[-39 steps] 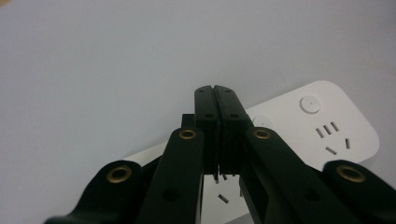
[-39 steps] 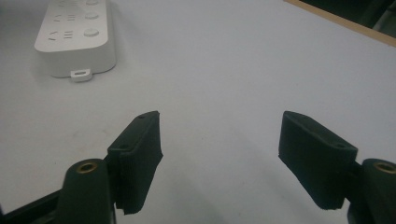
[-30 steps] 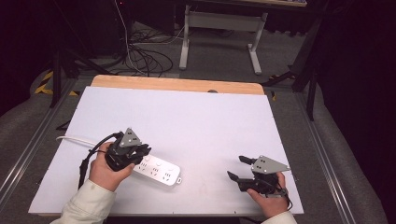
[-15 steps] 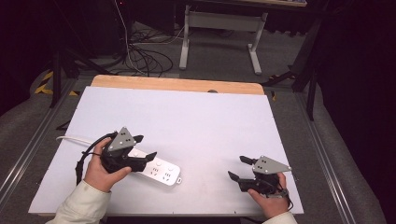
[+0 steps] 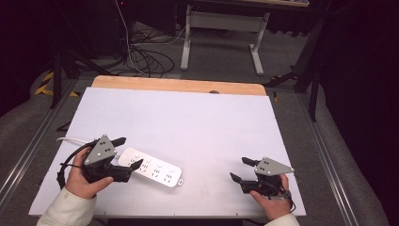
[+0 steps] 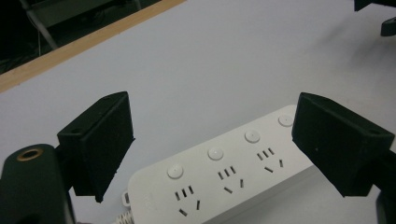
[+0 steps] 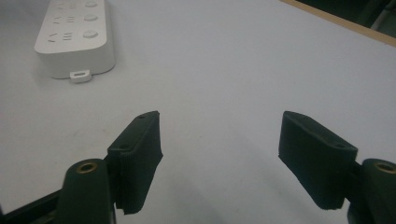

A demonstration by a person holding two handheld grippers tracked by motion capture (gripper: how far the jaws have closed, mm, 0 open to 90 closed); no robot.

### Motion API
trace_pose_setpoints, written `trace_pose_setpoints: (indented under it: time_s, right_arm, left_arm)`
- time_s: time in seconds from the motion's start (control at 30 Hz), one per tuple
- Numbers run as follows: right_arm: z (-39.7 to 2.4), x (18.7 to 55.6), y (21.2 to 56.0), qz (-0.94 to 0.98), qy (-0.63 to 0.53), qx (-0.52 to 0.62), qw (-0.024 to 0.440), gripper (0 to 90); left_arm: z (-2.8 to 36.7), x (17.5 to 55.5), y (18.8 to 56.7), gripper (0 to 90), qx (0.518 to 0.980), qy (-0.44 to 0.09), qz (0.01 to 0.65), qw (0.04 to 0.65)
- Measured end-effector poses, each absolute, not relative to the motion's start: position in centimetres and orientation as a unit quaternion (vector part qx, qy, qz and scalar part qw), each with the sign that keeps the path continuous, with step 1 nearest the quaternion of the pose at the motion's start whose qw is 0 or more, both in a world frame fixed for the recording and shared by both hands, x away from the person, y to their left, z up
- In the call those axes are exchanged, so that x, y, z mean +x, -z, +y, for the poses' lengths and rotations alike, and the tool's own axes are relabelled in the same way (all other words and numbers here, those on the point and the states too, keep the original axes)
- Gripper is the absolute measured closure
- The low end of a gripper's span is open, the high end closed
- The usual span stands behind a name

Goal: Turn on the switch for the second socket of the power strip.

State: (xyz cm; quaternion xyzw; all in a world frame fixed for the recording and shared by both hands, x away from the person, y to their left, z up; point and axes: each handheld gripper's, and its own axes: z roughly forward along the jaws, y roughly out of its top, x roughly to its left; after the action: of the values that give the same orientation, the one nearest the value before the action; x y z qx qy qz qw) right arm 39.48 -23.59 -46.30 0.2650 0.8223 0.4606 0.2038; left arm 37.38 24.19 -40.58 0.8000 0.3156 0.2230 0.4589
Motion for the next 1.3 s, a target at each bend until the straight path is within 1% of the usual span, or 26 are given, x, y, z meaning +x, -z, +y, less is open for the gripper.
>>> trace_pose_setpoints:
  time_s: [0.1, 0.33, 0.5, 0.7, 1.1, 1.3]
  right_arm:
    - [-23.6, 39.5, 46.3, 0.822, -0.461, 0.265, 0.204, 30.1]
    - [-23.6, 39.4, 46.3, 0.822, -0.460, 0.266, 0.204, 30.1]
    - [-23.6, 39.4, 46.3, 0.822, -0.461, 0.265, 0.204, 30.1]
    - [-23.6, 39.4, 46.3, 0.822, -0.460, 0.265, 0.206, 30.1]
    - [-23.6, 39.4, 46.3, 0.822, -0.459, 0.265, 0.208, 30.1]
    - [-23.6, 39.4, 46.3, 0.822, -0.460, 0.265, 0.208, 30.1]
  left_arm:
    - [25.2, 37.1, 41.2, 11.6, 0.789, -0.228, 0.317, 0.474]
    - [26.9, 36.2, 42.9, 8.5, 0.781, -0.252, 0.308, 0.480]
    - [28.0, 35.9, 44.0, 8.4, 0.775, -0.246, 0.327, 0.482]
    - [29.3, 35.9, 45.5, 8.9, 0.769, -0.222, 0.361, 0.479]
    - [30.5, 35.1, 47.3, 9.1, 0.786, -0.246, 0.351, 0.446]
    - [30.9, 34.9, 47.9, 9.0, 0.780, -0.233, 0.367, 0.450]
